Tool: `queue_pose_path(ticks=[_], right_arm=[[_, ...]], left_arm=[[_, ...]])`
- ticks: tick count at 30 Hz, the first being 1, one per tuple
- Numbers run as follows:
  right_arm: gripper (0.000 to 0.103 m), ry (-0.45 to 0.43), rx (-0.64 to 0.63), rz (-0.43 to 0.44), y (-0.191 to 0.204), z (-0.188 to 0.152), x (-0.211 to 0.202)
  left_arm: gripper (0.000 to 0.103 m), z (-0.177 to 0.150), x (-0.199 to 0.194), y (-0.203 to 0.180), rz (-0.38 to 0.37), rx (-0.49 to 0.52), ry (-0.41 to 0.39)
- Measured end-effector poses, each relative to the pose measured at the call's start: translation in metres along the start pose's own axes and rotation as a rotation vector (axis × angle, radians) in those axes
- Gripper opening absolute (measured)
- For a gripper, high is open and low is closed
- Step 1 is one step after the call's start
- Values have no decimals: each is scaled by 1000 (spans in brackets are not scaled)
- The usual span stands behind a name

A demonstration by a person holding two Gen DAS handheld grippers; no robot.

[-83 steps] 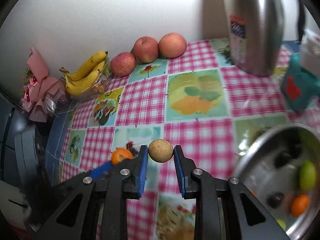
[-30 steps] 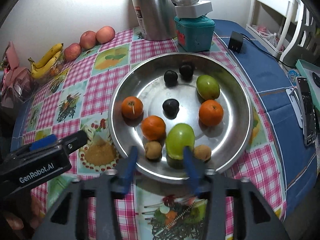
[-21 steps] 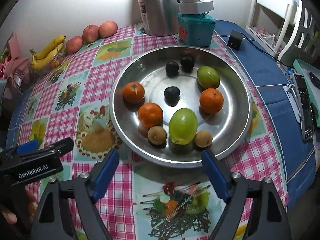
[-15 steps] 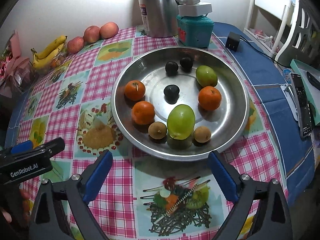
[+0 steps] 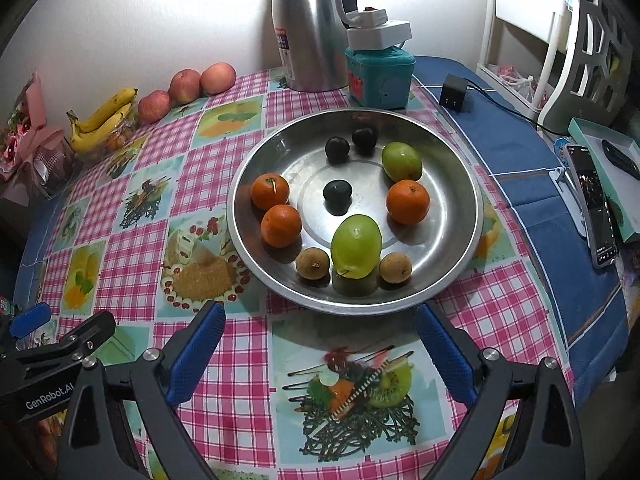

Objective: Organize fruits
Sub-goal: 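Withdraw both open tools from the basin over the table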

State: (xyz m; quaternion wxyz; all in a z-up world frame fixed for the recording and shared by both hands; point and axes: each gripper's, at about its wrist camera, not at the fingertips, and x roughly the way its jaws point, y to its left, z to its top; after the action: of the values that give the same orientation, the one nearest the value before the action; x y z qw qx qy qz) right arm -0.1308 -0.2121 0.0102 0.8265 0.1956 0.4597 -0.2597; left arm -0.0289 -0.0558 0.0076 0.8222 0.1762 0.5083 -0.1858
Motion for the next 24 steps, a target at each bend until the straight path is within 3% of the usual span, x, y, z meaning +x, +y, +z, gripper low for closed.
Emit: queue_pose_path(ticks=[24], right_arm=[[96,20,-36,-12,9,0,3]], left_arm=[[103,4,0,10,48,-58,12]])
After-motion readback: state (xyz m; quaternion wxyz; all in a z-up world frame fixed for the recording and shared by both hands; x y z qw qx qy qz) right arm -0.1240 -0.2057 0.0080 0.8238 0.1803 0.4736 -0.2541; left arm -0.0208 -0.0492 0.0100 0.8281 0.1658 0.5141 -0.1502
